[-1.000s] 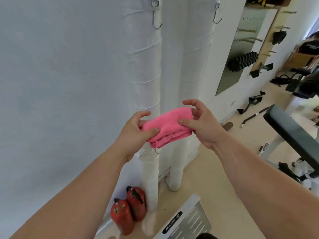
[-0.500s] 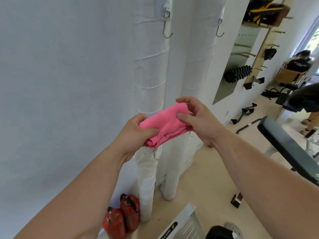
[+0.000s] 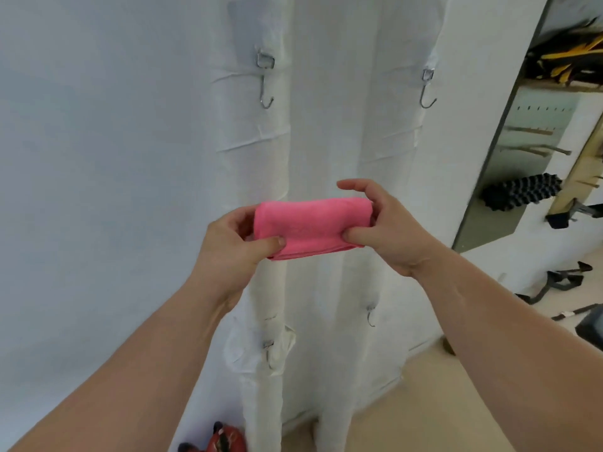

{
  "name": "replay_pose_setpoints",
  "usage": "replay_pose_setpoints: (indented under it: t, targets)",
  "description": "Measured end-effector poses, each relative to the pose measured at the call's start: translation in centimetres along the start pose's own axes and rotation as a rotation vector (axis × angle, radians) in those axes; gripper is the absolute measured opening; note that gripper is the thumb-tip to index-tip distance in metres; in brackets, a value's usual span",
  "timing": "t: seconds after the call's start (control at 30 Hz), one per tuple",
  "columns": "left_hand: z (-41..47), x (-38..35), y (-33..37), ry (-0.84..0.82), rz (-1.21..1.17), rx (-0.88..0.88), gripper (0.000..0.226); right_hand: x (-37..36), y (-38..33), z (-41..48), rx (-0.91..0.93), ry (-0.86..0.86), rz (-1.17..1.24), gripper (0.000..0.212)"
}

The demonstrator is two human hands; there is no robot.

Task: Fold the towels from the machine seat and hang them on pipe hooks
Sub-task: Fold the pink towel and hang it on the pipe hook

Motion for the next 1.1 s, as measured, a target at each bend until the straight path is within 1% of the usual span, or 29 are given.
replay_pose_setpoints:
  t: [0.07,0.2,0.33,0.4,0.53,0.63,0.7,0.77,0.93,1.1]
  targets:
    - [0.9,-4.3,0.4,0.046,-0.002,-0.064,0.051,4.4,1.0,1.2,0.044,-0.004,0.087,0.07]
    - [3.0,-12.2,1.7,0.142,0.015,-0.125,0.047,12.7,1.9,3.5,0.091,-0.082,0.271,0.058]
    - [5.0,-18.2,5.6,0.185,0.103,-0.199,0.059,19.1,0.4,6.4,0.185,-0.036,0.324,0.042]
    - [5.8,-20.2,8.4,0.196,0.172,-0.263,0.06,21.1,-1.0,7.4,0.264,0.006,0.309,0.035]
    - [7.6,-23.1,15.3,0.184,0.316,-0.42,0.048,24.6,-5.2,8.9,0.404,0.14,0.254,0.03]
    - [9.0,-24.7,20.3,0.196,0.388,-0.514,0.045,27.3,-9.5,10.1,0.509,0.23,0.222,0.032]
    - [9.9,-26.1,23.1,0.206,0.437,-0.565,0.043,29.1,-11.9,11.2,0.549,0.273,0.191,0.036]
    - [10.8,-27.6,25.6,0.24,0.501,-0.62,0.041,30.8,-13.8,12.6,0.561,0.293,0.156,0.039]
    - [14.0,-31.0,29.9,0.319,0.616,-0.742,0.034,34.9,-17.3,16.2,0.614,0.307,0.093,0.035]
    - [17.2,-34.2,35.5,0.377,0.665,-0.912,0.029,39.7,-21.9,19.6,0.735,0.361,0.123,0.03]
Point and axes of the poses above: each hand's wrist, its own z-axis towards the middle knuckle, its own x-axis out of the back of the hand, y = z × x, the point moved 7 cm from there along z, towards the middle knuckle, and after that the axes turned 8 degrees about -z, right-handed, at the moved point
